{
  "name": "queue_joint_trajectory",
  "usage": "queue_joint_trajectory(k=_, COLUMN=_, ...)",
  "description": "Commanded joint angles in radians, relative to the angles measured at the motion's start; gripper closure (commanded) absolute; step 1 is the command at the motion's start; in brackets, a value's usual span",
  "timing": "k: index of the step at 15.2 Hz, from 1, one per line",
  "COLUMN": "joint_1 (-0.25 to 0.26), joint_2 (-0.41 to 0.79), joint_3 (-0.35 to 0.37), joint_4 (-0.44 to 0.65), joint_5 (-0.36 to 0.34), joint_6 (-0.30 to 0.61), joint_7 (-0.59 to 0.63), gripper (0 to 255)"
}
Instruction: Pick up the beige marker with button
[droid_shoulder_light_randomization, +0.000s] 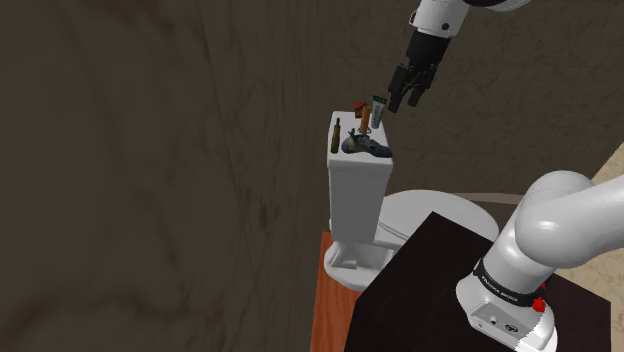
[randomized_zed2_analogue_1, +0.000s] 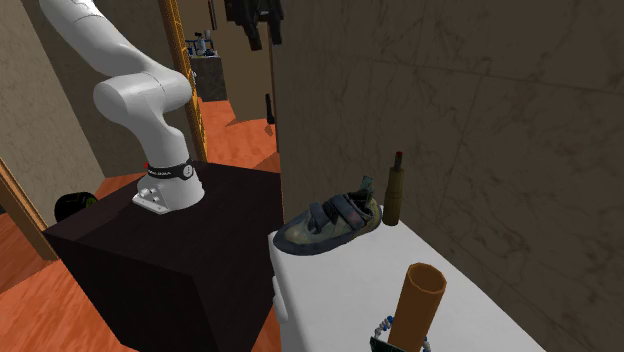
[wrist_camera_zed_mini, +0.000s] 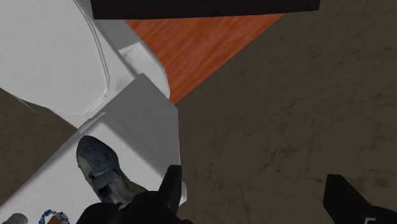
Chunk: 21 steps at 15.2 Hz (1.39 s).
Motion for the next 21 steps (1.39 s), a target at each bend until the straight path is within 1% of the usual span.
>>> queue_joint_trajectory(k=1, joint_1=0.0, joint_2=0.0, joint_3=0.0, joint_4=0.0, joint_5=0.0, joint_6=0.0, joint_7=0.0, gripper=0)
queue_joint_trajectory(k=6, joint_1=0.006, joint_2=0.143, joint_3=-0.055, joint_4=0.024, joint_5=-0.05, joint_6=0.124, joint_7=-0.139, gripper=0)
queue_joint_trajectory(k=11, joint_1=0.014, joint_2=0.306, joint_3=-0.104, joint_4=0.086, joint_5=-0.081, joint_6=0.235, joint_7=-0.271, gripper=0)
queue_joint_trajectory(k=16, joint_1=0.022, joint_2=0.483, joint_3=-0.144, joint_4=0.184, joint_5=-0.091, joint_6=0.326, joint_7=-0.399, gripper=0)
queue_joint_trajectory(k=21, joint_1=0.025, joint_2=0.668, joint_3=-0.17, joint_4=0.317, joint_5=-0.081, joint_6=0.392, joint_7=-0.524, gripper=0)
